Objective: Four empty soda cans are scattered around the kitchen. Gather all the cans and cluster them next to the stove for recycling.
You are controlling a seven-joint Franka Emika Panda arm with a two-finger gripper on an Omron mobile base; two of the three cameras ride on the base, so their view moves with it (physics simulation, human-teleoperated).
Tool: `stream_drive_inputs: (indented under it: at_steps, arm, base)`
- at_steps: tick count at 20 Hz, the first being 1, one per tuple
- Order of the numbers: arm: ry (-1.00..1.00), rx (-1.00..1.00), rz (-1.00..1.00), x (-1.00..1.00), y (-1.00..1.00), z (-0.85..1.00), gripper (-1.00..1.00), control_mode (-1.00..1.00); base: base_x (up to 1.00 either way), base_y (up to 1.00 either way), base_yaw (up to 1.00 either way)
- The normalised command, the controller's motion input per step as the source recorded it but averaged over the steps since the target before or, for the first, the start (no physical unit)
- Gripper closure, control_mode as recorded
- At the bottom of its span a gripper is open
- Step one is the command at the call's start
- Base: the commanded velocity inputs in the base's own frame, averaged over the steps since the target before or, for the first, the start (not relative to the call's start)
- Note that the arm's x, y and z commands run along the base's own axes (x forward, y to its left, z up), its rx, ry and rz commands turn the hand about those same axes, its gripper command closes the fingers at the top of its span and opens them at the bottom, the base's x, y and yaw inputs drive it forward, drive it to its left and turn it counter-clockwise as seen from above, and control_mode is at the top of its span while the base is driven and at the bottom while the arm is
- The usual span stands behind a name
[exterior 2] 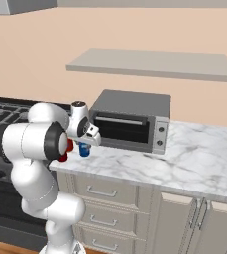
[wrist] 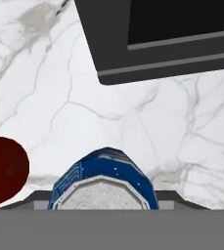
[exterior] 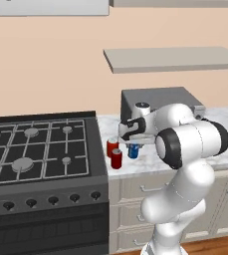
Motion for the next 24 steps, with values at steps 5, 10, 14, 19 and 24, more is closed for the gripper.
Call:
stream_drive_inputs:
  at_steps: [5, 10, 14, 19, 24]
  arm:
    - [-0.01, 0.00, 0.00, 0.02, 0.00, -0.14, -1.00, -1.00]
    - [-0.03, 0.00, 0.00, 0.00, 0.00, -0.05, -1.00, -1.00]
    - [-0.07, 0.00, 0.00, -0.02, 0.00, 0.00, -1.00, -1.00]
    - [-0.04, 0.00, 0.00, -0.01, 0.00, 0.04, -1.00, -1.00]
    - [-0.03, 0.00, 0.00, -0.03, -0.01, 0.20, -1.00, -1.00]
  base:
    - [0.00, 0.00, 0.00]
    - [0.00, 0.00, 0.00]
    - [0.00, 0.00, 0.00]
    - [0.00, 0.00, 0.00]
    - [0.00, 0.00, 0.00]
